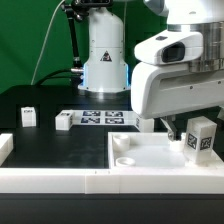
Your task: Assemble one leg
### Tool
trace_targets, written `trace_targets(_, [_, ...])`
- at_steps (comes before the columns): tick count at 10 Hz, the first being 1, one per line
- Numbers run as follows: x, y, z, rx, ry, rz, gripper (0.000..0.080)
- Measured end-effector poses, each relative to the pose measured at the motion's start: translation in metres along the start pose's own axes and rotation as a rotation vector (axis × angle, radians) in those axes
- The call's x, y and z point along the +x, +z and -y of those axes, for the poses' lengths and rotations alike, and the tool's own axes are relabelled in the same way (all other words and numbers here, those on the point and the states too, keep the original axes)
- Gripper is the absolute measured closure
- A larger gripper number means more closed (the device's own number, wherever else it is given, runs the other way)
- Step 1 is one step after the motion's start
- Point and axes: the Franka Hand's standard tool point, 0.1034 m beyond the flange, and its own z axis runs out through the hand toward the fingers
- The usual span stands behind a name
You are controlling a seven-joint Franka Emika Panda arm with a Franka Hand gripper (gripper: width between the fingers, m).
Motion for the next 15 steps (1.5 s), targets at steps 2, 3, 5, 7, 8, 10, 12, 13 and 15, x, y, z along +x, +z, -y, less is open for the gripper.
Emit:
trace_targets(2, [-0.0001,0.0000,-0.0003,0.000,0.000,0.000,0.0272])
trace_targets(3, [-0.0001,0.0000,-0.0003,0.000,0.002,0.000,0.0412])
trace_targets(5, [0.0000,0.0000,-0.0001,0.000,0.046,0.000,0.0510])
trace_targets(7, [-0.0011,0.0005,-0.0009,0.005,0.303,-0.036,0.0509])
trace_targets(8, [-0.0023,0.0006,-0.0007,0.005,0.423,-0.057,0.0509])
trace_targets(10, [-0.0040,0.0003,-0.0012,0.023,0.677,-0.078,0.0509])
trace_targets(12, [-0.0044,0.0005,-0.0009,0.027,0.872,-0.081,0.0509])
trace_targets(13, [-0.0047,0.0008,-0.0007,0.037,1.008,-0.077,0.0508])
trace_targets(15, [-0.0051,0.0017,0.0017,0.059,1.243,-0.067,0.0508])
